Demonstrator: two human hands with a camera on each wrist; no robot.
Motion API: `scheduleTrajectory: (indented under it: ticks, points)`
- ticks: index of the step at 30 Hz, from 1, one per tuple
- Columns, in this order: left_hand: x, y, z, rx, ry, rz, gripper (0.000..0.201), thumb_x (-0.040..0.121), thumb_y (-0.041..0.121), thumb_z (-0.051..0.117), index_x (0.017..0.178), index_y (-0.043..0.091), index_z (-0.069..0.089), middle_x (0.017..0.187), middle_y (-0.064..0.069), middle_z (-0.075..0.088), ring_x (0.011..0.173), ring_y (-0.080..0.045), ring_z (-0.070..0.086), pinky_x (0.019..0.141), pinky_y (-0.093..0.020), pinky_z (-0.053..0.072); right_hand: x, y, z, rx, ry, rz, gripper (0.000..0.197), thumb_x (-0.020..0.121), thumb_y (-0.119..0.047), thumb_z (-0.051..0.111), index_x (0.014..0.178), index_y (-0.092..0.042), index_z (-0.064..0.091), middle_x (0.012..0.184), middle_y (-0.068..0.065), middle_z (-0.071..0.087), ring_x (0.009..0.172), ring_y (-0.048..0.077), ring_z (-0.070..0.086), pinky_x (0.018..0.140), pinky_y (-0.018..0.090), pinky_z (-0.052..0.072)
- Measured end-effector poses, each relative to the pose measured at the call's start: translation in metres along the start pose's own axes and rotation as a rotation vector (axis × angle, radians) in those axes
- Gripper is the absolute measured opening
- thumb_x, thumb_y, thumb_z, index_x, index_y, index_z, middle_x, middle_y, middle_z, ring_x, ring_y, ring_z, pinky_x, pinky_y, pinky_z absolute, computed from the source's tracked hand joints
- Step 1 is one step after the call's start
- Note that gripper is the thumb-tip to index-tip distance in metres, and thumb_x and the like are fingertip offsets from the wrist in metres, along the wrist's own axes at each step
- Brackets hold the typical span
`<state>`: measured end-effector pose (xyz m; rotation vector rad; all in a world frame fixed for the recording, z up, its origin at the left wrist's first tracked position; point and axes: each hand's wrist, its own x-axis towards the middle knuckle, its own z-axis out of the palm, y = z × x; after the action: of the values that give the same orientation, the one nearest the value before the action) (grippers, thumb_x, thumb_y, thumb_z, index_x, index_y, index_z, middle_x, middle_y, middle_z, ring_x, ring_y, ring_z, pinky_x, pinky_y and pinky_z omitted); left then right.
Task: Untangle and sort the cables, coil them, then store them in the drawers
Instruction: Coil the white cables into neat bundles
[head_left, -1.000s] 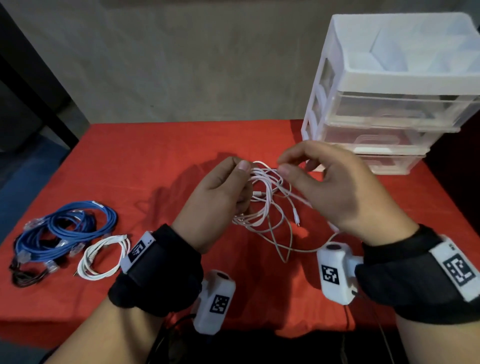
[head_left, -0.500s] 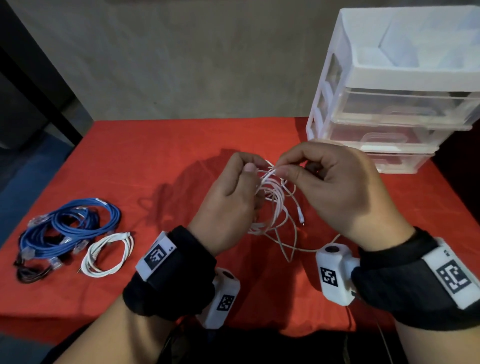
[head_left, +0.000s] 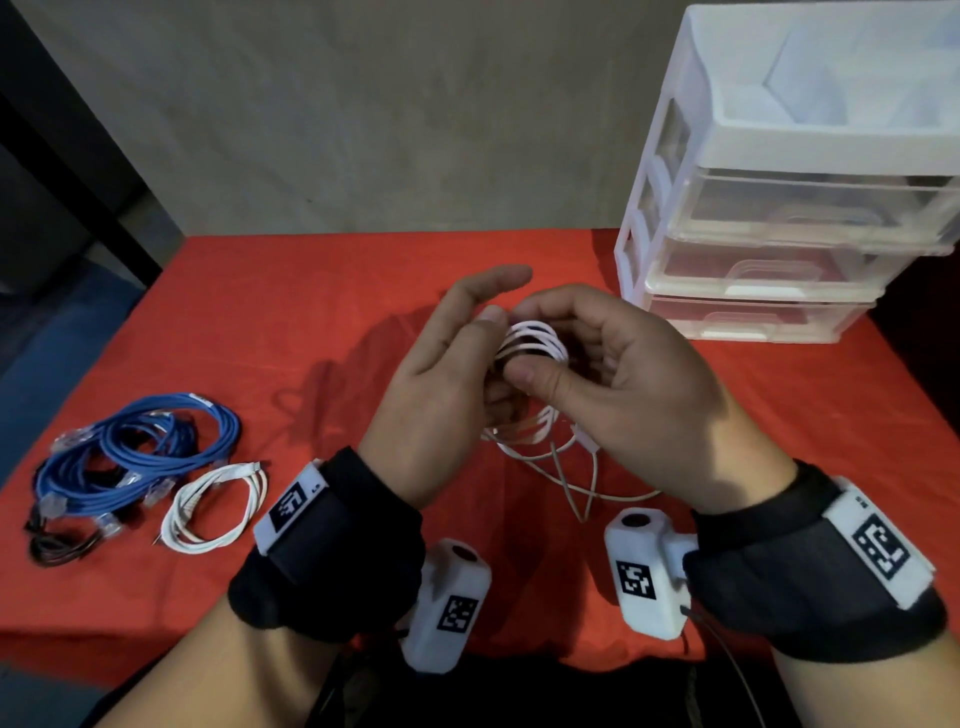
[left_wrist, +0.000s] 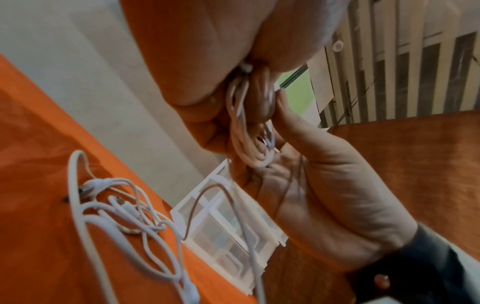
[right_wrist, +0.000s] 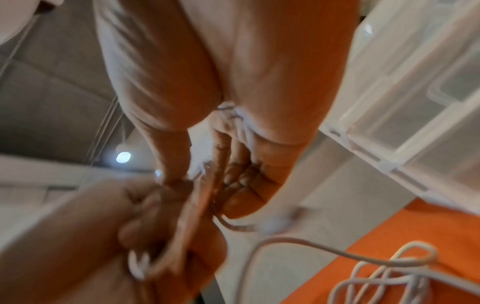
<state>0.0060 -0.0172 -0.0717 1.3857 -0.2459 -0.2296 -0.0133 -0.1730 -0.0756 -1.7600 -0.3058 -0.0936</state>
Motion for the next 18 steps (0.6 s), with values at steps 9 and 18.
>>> scheduleTrajectory:
  ticks: [9, 18]
  points:
    - [0.005, -0.006, -0.004, -0.011, -0.058, 0.034, 0.031, 0.108, 0.021, 0.041, 0.116, -0.006, 0.053, 0.059, 0.002, 0.034, 0.051, -0.010, 0.026, 0.046, -0.020, 0.028, -0.001, 0.000, -0.007, 0.019, -0.009, 0.084, 0.023, 0.090, 0.005, 0.069, 0.109, -0.009, 0.067, 0.097, 0.006, 0.076, 0.096, 0.027, 0.072, 0.090, 0.039, 0.057]
    - [0.011, -0.005, -0.015, 0.359, -0.094, 0.237, 0.022, 0.105, 0.028, 0.047, 0.097, 0.010, 0.058, 0.063, 0.004, 0.052, 0.056, -0.019, 0.054, 0.057, -0.043, 0.047, 0.001, -0.001, -0.007, 0.302, 0.172, 0.097, 0.038, 0.088, 0.013, 0.066, 0.111, -0.013, 0.051, 0.087, 0.012, 0.071, 0.077, 0.023, 0.066, 0.072, 0.032, 0.055]
